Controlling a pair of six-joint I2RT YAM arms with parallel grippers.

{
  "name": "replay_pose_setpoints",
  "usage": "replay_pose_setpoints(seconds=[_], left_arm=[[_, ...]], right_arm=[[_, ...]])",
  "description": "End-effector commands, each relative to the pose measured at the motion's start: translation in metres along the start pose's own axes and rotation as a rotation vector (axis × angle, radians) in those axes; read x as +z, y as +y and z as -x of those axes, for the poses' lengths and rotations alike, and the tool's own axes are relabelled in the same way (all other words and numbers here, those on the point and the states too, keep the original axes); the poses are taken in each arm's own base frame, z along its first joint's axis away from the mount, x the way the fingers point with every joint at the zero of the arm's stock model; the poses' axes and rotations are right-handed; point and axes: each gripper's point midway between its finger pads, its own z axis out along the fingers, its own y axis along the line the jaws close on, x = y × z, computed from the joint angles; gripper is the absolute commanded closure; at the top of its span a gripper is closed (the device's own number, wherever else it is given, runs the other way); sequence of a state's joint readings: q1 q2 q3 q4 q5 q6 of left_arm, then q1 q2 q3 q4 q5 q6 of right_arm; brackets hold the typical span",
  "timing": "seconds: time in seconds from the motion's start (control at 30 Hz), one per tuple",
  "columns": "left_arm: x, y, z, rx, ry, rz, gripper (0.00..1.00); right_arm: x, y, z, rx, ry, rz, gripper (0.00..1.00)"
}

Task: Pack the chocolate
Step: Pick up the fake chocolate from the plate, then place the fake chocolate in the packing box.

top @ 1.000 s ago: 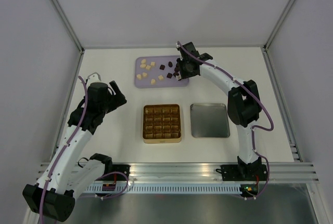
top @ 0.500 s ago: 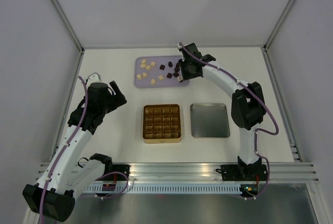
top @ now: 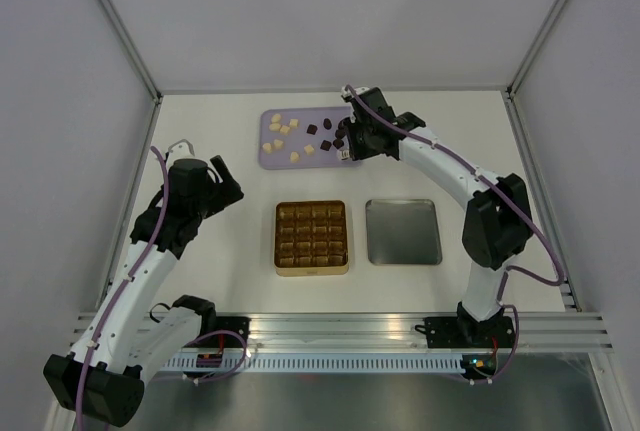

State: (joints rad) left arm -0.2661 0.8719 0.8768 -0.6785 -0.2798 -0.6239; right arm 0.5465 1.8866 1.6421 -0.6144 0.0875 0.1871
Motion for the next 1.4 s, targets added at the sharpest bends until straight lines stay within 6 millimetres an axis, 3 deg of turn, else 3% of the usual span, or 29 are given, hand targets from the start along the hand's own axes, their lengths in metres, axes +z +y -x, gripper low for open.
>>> replay_pose_setpoints(seconds=[0.0,0.3,0.7,1.03,1.37], left_arm=[[0.0,-0.004,0.004,-0.009,-0.018,-0.018,0.01],[-0.001,-0.008,0.002,-0.009,-0.007,-0.036,0.0],[-0.003,-0.01,0.004,-0.019,-0.012,-0.052,0.0],[-0.007,-0.012,0.005,-0.023,-0.02,-0.069,0.0],[-0.007,-0.012,0.006,-0.022,-0.023,-0.067,0.0]], right_arm=[[-0.04,0.019,0.015,-0.002,-0.091,0.048,0.82],[-0.091,0.048,-0.019,-0.025,-0.082,0.107,0.82],[-0.137,0.083,-0.066,-0.107,-0.031,0.2,0.81],[-0.138,0.088,-0.094,-0.141,0.038,0.197,0.8],[-0.124,0.09,-0.095,-0.147,0.05,0.166,0.8]])
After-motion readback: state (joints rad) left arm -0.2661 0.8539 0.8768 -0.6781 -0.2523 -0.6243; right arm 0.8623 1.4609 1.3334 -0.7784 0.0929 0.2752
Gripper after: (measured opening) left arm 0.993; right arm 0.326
